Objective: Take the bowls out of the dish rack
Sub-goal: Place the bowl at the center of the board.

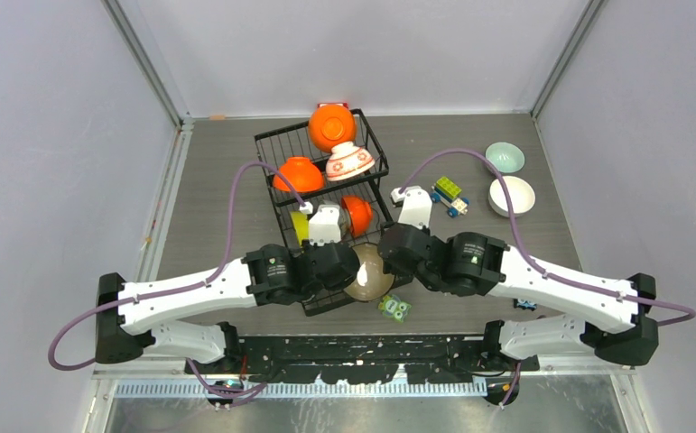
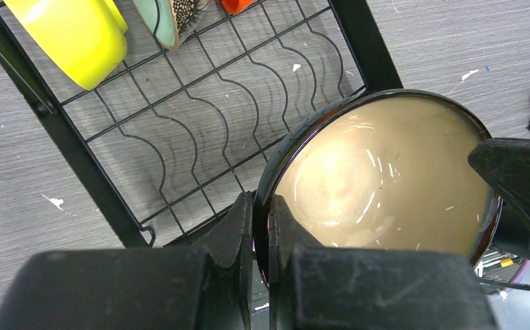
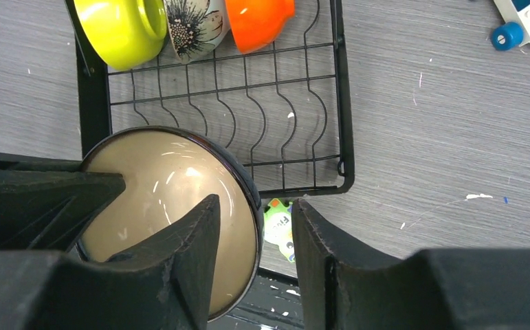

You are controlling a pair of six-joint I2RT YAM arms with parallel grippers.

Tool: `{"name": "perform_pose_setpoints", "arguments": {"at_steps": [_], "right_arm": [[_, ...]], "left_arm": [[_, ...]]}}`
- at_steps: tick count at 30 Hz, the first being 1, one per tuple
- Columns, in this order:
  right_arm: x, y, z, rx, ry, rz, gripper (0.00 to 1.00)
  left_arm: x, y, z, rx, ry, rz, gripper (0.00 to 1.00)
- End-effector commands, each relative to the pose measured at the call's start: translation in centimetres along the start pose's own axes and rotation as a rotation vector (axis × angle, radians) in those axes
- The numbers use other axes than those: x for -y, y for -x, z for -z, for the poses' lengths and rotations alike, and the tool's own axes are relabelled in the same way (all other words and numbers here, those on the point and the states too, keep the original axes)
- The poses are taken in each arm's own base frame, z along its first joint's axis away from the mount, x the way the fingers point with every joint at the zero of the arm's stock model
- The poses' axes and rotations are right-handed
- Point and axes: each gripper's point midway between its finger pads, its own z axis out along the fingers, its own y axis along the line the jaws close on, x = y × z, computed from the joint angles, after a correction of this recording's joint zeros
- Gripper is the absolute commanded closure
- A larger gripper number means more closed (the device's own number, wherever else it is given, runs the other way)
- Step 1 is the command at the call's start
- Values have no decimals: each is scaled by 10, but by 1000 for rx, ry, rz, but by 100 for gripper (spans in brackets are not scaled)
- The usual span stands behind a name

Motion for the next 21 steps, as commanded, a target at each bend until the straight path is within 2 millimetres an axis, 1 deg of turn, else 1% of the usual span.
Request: {"name": "perform_pose_setpoints", "arguments": {"at_steps": [1,11,15,21], "right_arm": [[-6,7,-4,-7,-14,30,55],[-6,-7,-11,-87,-26,53,65],[-7,-11,-12,-103,-21,58,71],[-9,-16,-14,-124,-16,77,84]], "left_arm": [[14,24,13,69,-68,109,100],[8,23,13,76,-62,121,100],[8,24,14,83,-68,127,100],[10,26,15,88,-77,132,100]]}}
